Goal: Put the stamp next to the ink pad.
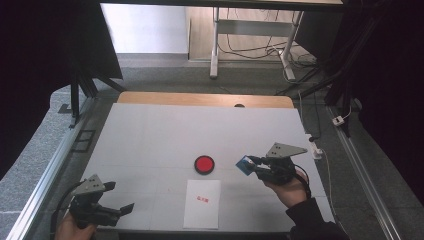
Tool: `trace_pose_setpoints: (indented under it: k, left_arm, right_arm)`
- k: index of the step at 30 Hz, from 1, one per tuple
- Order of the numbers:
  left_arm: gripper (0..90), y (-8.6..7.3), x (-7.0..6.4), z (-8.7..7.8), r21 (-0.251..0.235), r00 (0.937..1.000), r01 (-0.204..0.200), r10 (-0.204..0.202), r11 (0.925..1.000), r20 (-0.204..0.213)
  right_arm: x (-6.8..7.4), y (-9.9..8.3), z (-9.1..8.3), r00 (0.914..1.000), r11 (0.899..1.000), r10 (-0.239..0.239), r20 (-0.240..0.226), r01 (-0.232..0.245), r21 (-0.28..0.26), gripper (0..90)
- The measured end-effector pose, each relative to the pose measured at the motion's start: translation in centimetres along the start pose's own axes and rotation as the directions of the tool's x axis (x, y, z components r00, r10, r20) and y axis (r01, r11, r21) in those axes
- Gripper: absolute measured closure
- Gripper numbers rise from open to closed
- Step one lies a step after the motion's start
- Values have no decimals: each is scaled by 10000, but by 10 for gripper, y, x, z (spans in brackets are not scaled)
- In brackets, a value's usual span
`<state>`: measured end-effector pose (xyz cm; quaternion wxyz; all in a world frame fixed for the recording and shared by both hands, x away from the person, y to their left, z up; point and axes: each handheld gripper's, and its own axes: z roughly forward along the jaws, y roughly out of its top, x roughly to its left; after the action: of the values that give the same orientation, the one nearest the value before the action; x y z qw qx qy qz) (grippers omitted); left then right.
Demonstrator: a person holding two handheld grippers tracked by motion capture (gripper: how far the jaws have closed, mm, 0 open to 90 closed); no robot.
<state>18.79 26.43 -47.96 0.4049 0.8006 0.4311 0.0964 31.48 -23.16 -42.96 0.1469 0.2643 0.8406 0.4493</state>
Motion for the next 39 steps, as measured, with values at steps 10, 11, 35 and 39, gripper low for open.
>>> trace_pose_setpoints:
  k: [10, 11, 35, 39]
  left_arm:
    - [0, -1, -2, 0, 217, 9996, -83, 89, 9997, -260]
    - [0, -1, -2, -1, 220, 9996, -87, 93, 9997, -263]
    - [0, 0, -3, 2, 463, 9994, -126, 141, 9988, -327]
    - [0, 0, -3, 2, 488, 9993, -144, 160, 9987, -335]
  right_arm:
    - [-22, -14, 1, 9955, 9984, 132, 936, -182, 532, 712]
    - [-23, -15, 1, 9950, 9980, 132, 993, -192, 595, 712]
    - [-35, -31, 41, 9931, 9825, -202, 1156, -17, 1862, 712]
    - [-35, -32, 45, 9935, 9801, -226, 1113, 1, 1986, 711]
